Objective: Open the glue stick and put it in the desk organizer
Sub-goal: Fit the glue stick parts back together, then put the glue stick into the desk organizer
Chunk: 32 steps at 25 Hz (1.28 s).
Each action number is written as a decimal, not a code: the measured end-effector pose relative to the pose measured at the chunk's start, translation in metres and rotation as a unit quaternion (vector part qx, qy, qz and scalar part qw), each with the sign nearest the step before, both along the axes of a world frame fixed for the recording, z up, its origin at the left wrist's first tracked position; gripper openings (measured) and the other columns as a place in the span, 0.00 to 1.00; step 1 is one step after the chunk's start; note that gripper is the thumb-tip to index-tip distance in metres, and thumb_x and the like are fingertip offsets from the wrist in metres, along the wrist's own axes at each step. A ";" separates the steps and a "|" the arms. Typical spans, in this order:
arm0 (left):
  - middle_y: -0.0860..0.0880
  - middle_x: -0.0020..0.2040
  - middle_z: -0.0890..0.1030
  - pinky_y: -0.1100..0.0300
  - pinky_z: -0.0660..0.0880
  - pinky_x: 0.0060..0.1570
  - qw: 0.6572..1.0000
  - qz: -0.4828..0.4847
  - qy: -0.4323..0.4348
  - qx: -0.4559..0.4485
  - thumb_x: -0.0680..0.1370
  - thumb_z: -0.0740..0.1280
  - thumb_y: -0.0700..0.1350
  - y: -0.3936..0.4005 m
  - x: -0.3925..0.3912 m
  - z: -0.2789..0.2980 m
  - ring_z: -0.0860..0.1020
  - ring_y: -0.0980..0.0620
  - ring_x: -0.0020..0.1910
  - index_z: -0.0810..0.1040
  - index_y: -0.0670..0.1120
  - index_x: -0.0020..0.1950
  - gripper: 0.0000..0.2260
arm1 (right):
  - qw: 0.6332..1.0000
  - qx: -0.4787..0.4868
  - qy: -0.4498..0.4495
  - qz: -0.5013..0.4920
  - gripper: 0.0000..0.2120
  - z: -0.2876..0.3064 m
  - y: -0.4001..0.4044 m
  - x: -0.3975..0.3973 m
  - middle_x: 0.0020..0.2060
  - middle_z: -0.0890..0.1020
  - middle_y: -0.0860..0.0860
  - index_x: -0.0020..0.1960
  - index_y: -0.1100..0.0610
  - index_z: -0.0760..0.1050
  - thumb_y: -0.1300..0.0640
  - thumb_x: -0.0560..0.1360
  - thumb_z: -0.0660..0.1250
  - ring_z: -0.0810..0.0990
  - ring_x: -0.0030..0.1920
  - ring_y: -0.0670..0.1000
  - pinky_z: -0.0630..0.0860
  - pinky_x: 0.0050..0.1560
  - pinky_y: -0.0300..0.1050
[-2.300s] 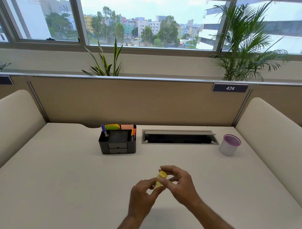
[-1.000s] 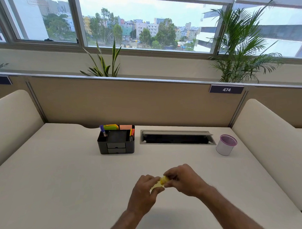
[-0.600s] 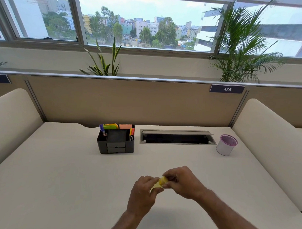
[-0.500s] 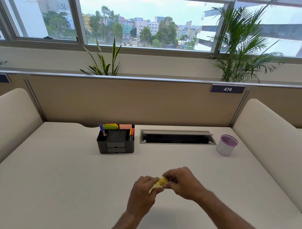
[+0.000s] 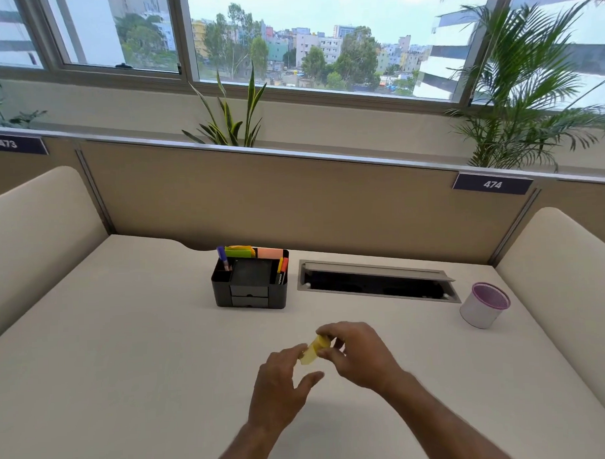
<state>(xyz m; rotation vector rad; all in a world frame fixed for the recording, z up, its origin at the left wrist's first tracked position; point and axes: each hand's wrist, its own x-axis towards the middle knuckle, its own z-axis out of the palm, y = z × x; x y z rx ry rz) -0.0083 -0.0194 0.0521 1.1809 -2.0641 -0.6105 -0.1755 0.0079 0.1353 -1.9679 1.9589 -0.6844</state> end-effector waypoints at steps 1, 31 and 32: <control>0.50 0.61 0.82 0.52 0.78 0.55 0.999 0.015 -0.032 -0.005 0.72 0.73 0.59 -0.006 0.005 -0.002 0.79 0.50 0.55 0.76 0.49 0.66 0.26 | 1.000 -0.006 0.002 -0.003 0.16 0.001 -0.011 0.004 0.53 0.86 0.49 0.62 0.52 0.80 0.53 0.75 0.73 0.81 0.47 0.46 0.80 0.54 0.42; 0.46 0.80 0.50 0.33 0.43 0.73 0.940 0.033 -0.331 0.072 0.74 0.44 0.75 -0.122 0.090 -0.094 0.47 0.45 0.79 0.51 0.52 0.79 0.40 | 0.996 0.064 0.063 0.029 0.11 -0.032 -0.302 0.136 0.41 0.82 0.53 0.45 0.56 0.80 0.48 0.73 0.75 0.80 0.42 0.55 0.77 0.42 0.48; 0.46 0.80 0.50 0.33 0.43 0.73 0.940 0.034 -0.331 0.070 0.74 0.44 0.75 -0.122 0.090 -0.095 0.47 0.45 0.79 0.50 0.52 0.79 0.40 | 0.995 0.075 0.064 0.027 0.12 -0.036 -0.305 0.138 0.40 0.82 0.54 0.44 0.56 0.79 0.48 0.73 0.75 0.80 0.42 0.55 0.78 0.42 0.49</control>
